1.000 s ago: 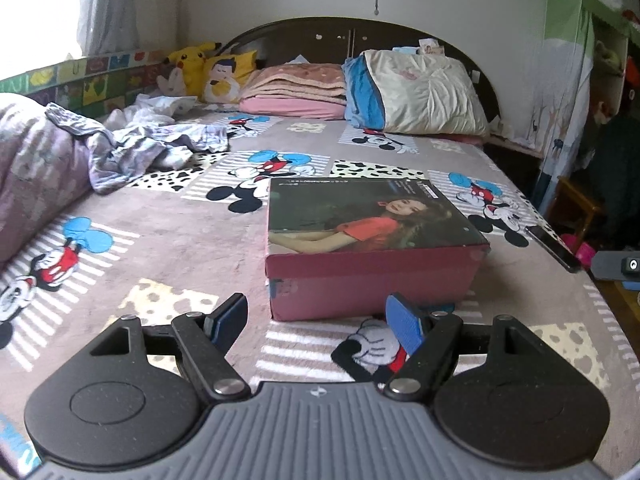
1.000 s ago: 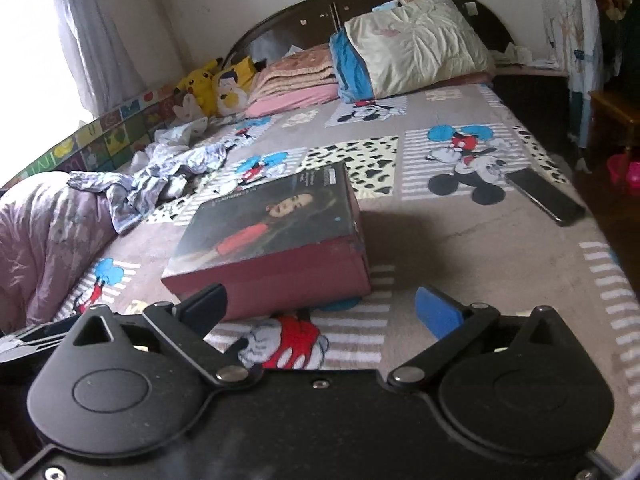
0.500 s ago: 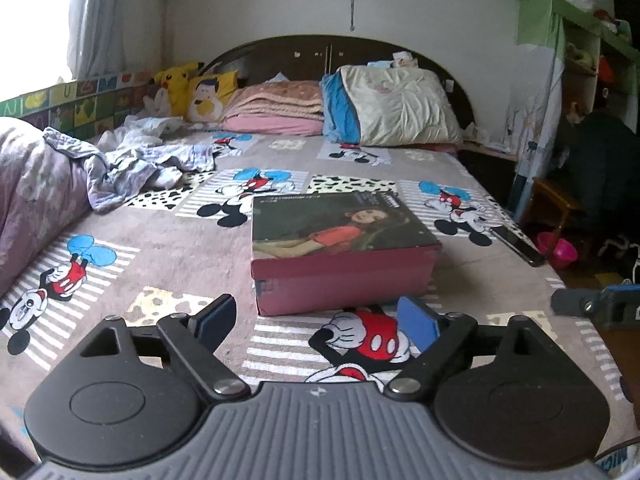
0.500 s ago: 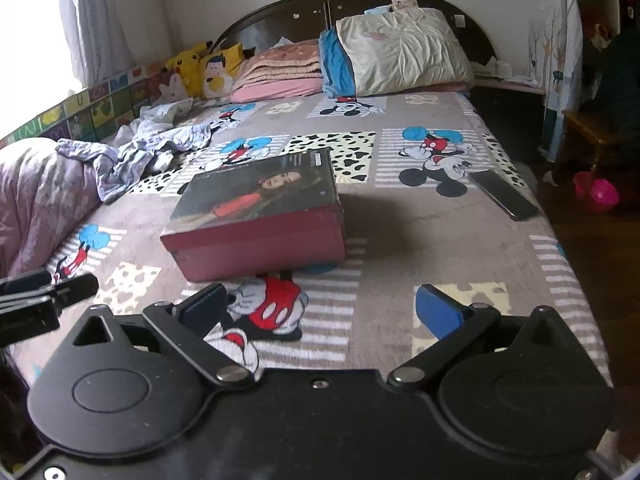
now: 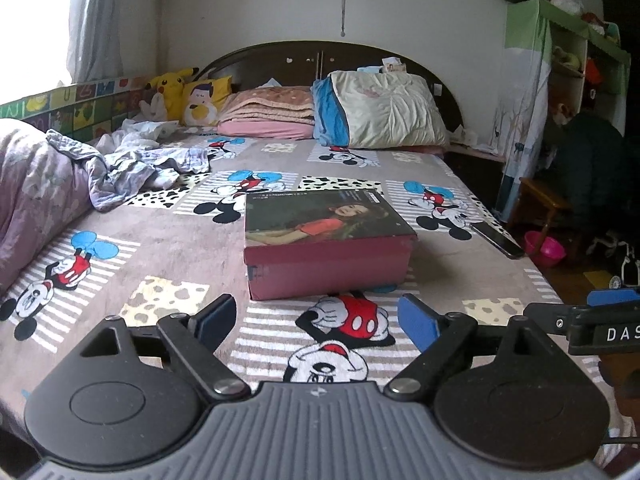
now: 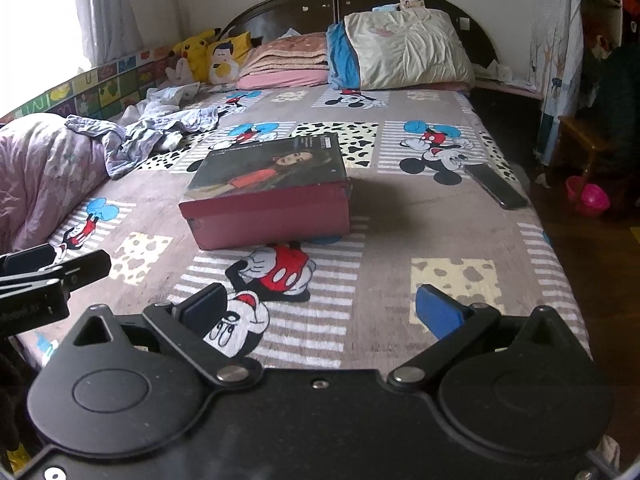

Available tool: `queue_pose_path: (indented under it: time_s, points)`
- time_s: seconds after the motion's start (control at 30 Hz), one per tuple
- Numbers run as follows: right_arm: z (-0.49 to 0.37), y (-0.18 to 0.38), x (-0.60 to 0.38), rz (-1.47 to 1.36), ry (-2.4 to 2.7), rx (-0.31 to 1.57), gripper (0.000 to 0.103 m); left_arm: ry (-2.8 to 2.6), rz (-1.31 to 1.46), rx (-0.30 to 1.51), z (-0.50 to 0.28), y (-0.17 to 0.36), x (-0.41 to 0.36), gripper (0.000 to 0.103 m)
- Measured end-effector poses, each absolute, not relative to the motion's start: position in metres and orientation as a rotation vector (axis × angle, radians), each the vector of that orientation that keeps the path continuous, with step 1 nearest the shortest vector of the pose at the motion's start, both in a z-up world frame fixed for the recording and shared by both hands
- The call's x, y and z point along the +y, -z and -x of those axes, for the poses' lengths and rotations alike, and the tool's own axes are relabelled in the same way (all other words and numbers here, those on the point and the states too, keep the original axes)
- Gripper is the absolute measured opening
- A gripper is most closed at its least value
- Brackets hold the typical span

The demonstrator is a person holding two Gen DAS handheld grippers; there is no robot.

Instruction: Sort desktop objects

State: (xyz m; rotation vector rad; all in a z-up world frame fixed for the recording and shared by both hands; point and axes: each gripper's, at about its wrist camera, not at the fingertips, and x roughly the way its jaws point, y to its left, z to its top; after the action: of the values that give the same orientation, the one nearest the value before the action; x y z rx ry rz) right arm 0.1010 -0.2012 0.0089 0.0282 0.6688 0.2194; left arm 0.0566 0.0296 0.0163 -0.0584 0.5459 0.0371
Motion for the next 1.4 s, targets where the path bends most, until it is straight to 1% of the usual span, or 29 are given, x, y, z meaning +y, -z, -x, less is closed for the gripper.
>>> queue_pose_path:
  time_s: [0.5, 1.4]
  points:
    - [-0.068, -0.012, -0.200, 0.009, -0.206, 0.665, 0.102, 0.001, 0.056, 0.560, -0.022, -0.013, 0.019, 0.088]
    - [-0.054, -0.015, -0.199, 0.027, -0.201, 0.656, 0.102, 0.021, 0.038, 0.533, -0.010, -0.021, 0.007, 0.088]
